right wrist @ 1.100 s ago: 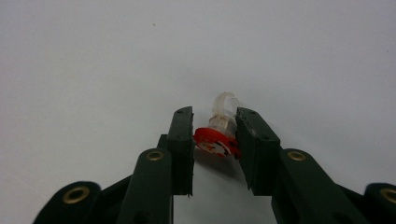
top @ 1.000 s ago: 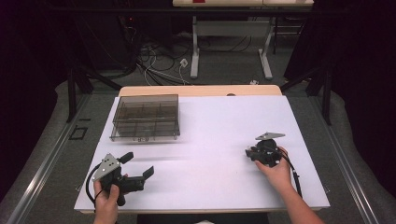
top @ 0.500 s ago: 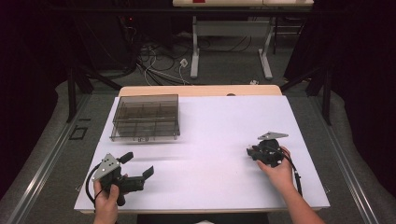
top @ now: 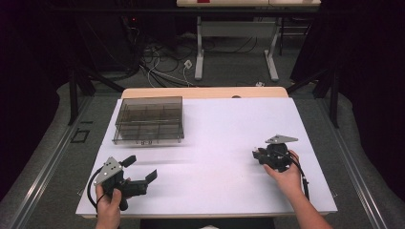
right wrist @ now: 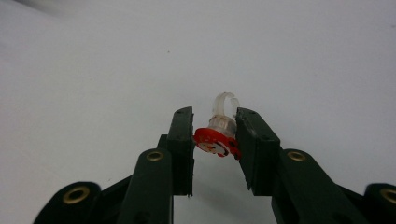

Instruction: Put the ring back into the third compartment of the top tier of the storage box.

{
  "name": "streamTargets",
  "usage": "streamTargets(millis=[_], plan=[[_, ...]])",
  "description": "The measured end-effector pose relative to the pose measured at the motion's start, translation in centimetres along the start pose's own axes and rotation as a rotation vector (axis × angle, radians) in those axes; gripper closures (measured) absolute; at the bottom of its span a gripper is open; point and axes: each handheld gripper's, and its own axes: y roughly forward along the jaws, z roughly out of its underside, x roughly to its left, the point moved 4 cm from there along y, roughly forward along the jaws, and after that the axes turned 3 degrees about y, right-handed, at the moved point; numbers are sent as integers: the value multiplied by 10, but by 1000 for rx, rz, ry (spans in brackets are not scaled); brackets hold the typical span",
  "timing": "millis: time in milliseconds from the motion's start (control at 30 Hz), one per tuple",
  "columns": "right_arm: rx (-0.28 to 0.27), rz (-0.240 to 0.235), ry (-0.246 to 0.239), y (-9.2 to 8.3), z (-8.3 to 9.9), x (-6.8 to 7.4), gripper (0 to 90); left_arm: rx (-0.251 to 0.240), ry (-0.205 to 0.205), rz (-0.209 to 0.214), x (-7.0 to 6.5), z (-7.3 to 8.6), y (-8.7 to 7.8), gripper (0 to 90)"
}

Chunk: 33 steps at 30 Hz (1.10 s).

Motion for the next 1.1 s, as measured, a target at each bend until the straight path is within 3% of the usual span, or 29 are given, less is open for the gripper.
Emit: streamTargets(millis=[367,767,1100], plan=[[-30,5,-26,-12,-2,2,678,-5,0,-2,0,0,0,5],[-84,-14,-6,-28,-12,8,680,-7,-21,-1,2,1,-1,5],[-110,-30,-21,-38,-22,21,680,-16,-28,-10,4,0,-3,5]])
